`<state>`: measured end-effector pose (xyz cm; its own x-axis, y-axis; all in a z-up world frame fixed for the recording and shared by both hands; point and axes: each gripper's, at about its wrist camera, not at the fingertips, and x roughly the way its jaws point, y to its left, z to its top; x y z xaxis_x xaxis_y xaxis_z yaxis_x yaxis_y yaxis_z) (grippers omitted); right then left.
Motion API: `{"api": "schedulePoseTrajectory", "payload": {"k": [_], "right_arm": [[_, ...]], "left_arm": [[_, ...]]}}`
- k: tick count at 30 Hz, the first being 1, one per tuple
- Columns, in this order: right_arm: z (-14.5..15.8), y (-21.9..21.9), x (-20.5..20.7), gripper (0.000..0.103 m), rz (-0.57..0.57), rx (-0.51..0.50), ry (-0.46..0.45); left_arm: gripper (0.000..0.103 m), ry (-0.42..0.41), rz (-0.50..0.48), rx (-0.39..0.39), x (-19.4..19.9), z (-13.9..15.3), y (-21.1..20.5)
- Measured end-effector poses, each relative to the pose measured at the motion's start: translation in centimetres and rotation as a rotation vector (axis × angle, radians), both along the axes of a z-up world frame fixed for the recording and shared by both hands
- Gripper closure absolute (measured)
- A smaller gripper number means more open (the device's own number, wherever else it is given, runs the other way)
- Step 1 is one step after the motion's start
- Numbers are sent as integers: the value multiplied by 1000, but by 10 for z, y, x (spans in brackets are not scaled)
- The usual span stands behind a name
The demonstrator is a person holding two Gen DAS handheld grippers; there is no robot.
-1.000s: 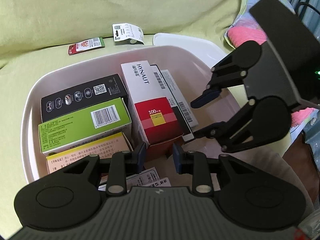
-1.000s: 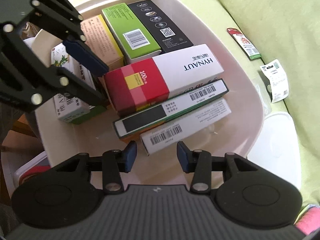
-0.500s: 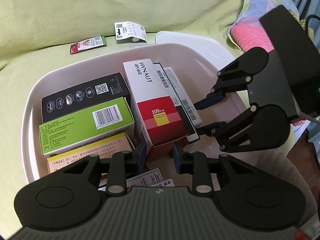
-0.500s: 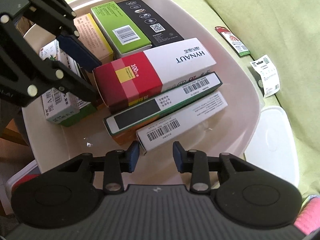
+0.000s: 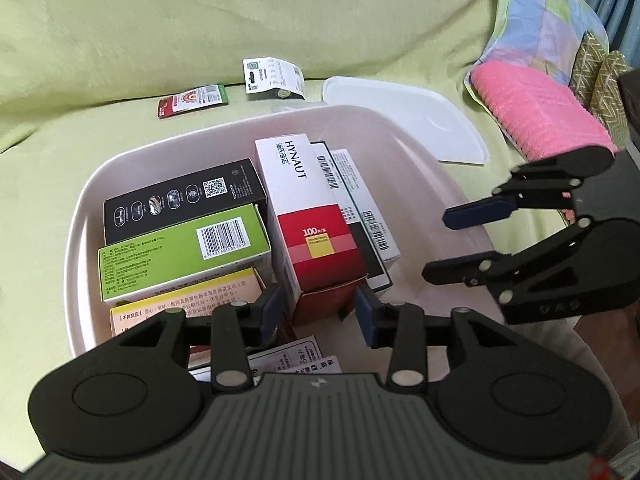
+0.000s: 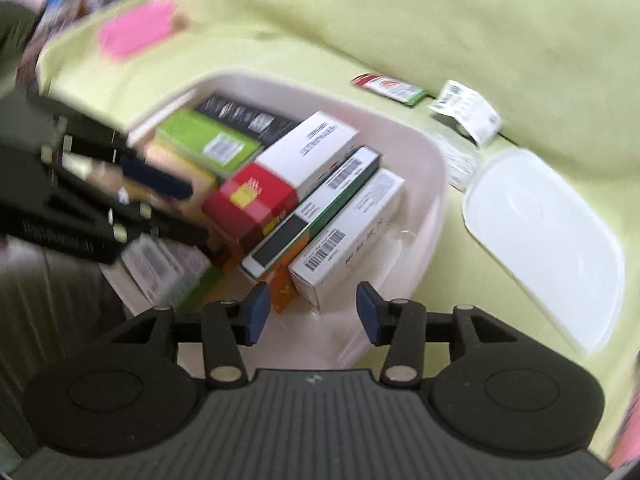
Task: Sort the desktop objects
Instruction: 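Withdraw the right gripper up from the bin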
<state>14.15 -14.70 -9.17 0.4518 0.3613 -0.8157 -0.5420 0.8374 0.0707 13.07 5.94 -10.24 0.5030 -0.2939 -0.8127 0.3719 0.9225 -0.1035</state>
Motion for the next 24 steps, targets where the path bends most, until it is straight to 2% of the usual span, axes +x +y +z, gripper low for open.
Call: {"api": "schedulePoseTrajectory", "payload": {"k": [6, 8, 10, 13, 15, 18, 24], "right_arm": [[10, -17, -13, 46, -163, 140, 5], [11, -20, -16, 34, -190, 172, 14], [11, -22, -19, 27, -219, 207, 32], [11, -26, -23, 22, -254, 275, 54], [12, -30, -26, 19, -281, 317, 65], [15, -34, -31, 14, -310, 365, 74], [23, -32, -41, 8, -318, 385, 47]], "left_arm": [[49, -13, 20, 6, -11, 8, -4], [48, -12, 35, 9, -14, 9, -4], [47, -2, 55, 11, -15, 11, -3], [44, 6, 83, 13, -18, 13, -2], [38, 4, 101, 21, -20, 15, -1], [37, -3, 114, 23, -24, 18, 1], [28, -26, 119, 34, -32, 25, -1]]}}
